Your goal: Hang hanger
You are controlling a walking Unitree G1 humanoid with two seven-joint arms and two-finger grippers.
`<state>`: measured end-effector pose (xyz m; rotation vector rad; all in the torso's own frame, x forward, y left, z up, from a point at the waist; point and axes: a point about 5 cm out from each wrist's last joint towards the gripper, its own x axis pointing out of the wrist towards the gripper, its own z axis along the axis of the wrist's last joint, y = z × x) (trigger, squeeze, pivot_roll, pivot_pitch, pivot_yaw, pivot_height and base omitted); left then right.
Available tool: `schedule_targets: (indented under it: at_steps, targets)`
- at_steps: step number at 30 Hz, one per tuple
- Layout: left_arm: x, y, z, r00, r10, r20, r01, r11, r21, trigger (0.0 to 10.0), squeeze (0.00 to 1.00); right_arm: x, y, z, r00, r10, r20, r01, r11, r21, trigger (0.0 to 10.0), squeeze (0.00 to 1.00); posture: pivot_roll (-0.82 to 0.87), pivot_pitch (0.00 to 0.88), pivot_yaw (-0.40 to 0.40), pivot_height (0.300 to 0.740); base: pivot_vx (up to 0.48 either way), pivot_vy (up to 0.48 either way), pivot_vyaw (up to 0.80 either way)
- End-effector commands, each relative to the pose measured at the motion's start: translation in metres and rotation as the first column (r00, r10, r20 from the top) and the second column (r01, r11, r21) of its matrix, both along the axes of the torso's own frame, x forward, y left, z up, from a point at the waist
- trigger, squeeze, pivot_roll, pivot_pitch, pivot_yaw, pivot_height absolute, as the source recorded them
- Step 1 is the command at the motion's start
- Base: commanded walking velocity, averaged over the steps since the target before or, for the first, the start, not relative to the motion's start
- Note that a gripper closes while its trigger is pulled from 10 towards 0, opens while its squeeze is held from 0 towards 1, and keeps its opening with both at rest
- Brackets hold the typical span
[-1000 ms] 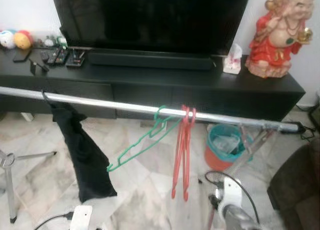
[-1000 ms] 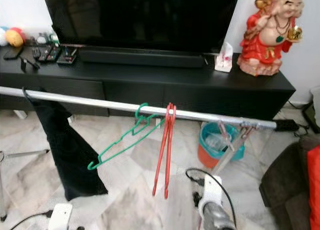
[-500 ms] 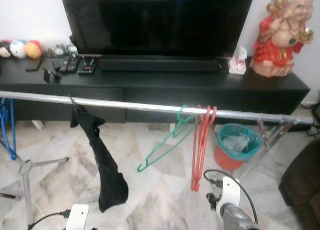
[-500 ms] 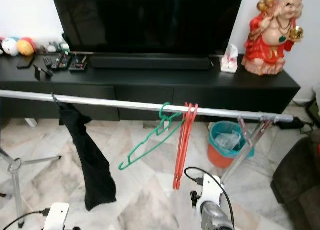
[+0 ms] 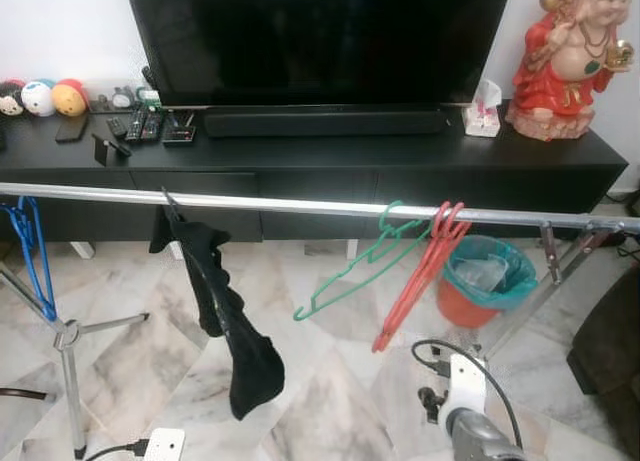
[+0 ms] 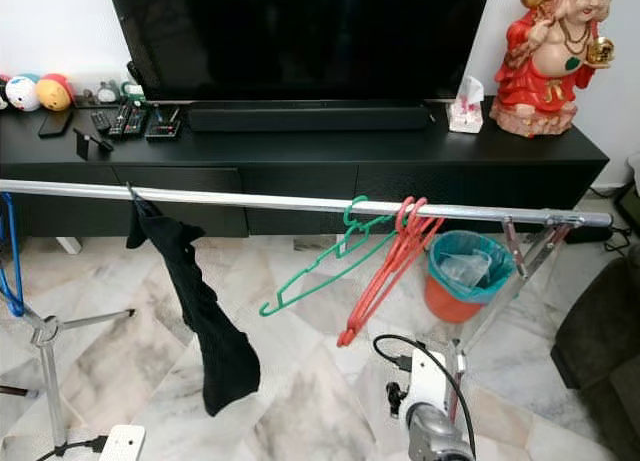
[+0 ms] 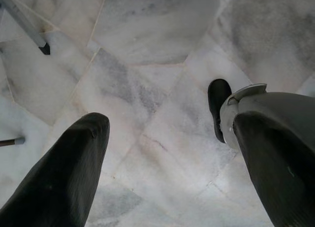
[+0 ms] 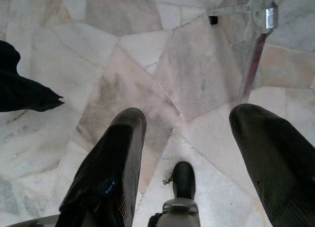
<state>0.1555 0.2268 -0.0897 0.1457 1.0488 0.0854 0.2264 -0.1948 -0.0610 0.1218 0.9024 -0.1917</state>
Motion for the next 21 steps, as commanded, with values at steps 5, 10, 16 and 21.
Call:
schedule_targets:
  at_steps: [5, 10, 16, 21]
  targets:
    - [-0.012, -0.003, -0.005, 0.999, -0.029, -0.046, 0.030, 1.000, 0.009, 10.0, 0.00, -0.001, -0.003, 0.000, 1.000, 0.014, -0.005, -0.014, 1.000, -0.010, 10.0, 0.00, 0.02, 0.000, -0.002, 0.740, 0.000, 0.000, 0.00]
    - [-0.018, -0.009, -0.009, 0.998, -0.029, -0.057, 0.028, 0.999, -0.018, 10.0, 0.00, 0.000, -0.003, 0.000, 1.000, 0.019, -0.003, -0.019, 1.000, -0.015, 10.0, 0.00, 0.01, 0.000, -0.002, 0.740, 0.000, 0.000, 0.00]
    - [-0.014, -0.007, -0.007, 0.998, -0.031, -0.052, 0.029, 0.999, -0.021, 10.0, 0.00, 0.000, -0.004, 0.001, 1.000, 0.028, -0.004, -0.028, 0.999, -0.019, 10.0, 0.00, 0.02, 0.000, -0.006, 0.740, -0.082, 0.000, 0.00]
    - [-0.014, -0.008, -0.007, 0.998, -0.033, -0.055, 0.032, 0.999, -0.022, 10.0, 0.00, 0.000, -0.005, 0.001, 0.999, 0.032, -0.004, -0.032, 0.999, -0.023, 10.0, 0.00, 0.01, 0.000, -0.006, 0.740, -0.247, 0.000, 0.00]
